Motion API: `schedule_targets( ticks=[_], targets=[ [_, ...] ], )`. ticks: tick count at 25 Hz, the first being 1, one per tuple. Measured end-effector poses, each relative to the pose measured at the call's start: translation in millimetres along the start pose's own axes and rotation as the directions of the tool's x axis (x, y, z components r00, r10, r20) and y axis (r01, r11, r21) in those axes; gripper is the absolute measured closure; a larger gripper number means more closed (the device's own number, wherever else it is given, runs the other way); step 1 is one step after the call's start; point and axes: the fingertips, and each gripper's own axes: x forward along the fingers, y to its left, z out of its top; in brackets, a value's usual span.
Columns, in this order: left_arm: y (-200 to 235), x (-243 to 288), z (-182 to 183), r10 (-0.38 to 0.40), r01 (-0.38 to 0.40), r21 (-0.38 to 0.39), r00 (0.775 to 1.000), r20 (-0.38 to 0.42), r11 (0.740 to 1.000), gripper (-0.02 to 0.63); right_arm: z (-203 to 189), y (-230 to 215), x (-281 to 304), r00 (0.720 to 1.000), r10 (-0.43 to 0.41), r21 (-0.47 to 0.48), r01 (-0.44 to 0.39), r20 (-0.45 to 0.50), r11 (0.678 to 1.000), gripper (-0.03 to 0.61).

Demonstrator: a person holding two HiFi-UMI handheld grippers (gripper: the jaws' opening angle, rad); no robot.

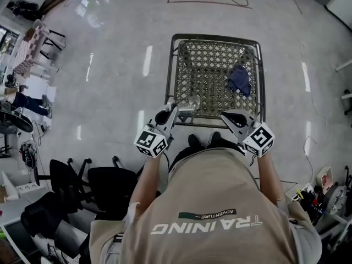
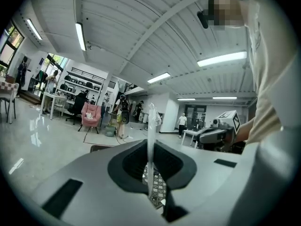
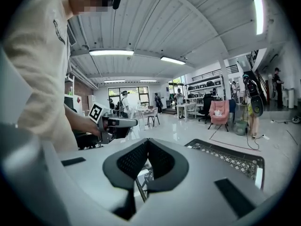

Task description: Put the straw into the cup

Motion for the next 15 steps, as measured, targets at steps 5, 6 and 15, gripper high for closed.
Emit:
schedule_targets(
  ticks=[5,6,15],
  targets=[
    [23,23,3,0.022,-0.022,-0.009,1.000,-0.014,1.000,0.578,-3,-18,0,1.000,-0.016,0.020,0.016,-0.003,1.000,0.561],
    [25,26,3,0.026,-0.026,-0.014,1.000,-0.017,1.000,0.578,-2,-21,-1,1.000,-0.018,0.019,0.018,0.000,1.000,0.561],
    [37,61,-17,0.020,-0.023,-0.029,0.996,-0.086,0.999,0.578,-1,-57,-4,0.998,-0.055,0.019,0.054,0.024,0.998,0.561]
  ],
)
